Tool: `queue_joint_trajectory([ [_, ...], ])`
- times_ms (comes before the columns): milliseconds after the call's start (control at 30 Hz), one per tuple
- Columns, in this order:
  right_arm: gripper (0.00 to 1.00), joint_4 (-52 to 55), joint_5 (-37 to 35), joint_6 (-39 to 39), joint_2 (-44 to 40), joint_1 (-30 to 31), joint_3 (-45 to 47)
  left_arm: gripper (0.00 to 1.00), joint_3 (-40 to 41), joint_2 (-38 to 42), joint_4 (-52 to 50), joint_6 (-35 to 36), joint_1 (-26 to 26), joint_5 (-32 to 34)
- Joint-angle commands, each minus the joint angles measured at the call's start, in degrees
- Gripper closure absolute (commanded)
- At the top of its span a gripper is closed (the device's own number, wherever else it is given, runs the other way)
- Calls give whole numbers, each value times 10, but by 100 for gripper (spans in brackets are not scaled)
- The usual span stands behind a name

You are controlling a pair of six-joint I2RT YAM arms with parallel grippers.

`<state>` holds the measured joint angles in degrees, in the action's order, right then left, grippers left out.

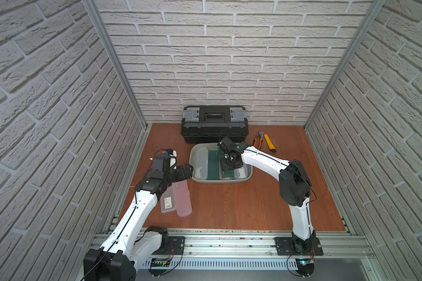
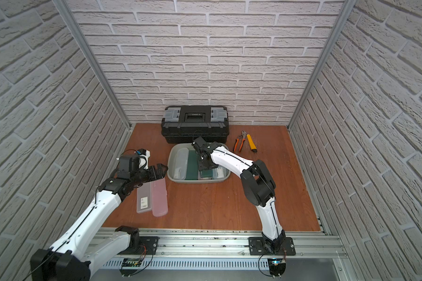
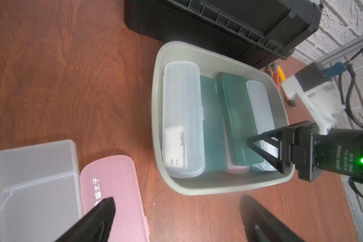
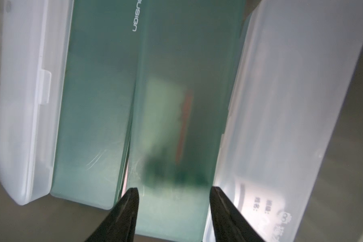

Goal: Put the pencil case into the storage box
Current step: Place the pencil case at the storage box.

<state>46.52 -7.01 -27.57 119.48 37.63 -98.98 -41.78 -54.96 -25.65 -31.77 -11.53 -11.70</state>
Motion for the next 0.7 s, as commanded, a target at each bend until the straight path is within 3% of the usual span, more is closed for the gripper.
queue_joint_trajectory([
  [0, 41, -22, 15, 7, 4, 11, -6, 1, 20, 14, -17, -45, -25, 44],
  [300, 41, -28, 34, 8, 19, 18, -29, 1, 75, 31, -38, -111, -100, 117],
  [667, 39, -99, 47, 3, -106, 21, 23, 2, 93, 18, -104, -183, -166, 200],
])
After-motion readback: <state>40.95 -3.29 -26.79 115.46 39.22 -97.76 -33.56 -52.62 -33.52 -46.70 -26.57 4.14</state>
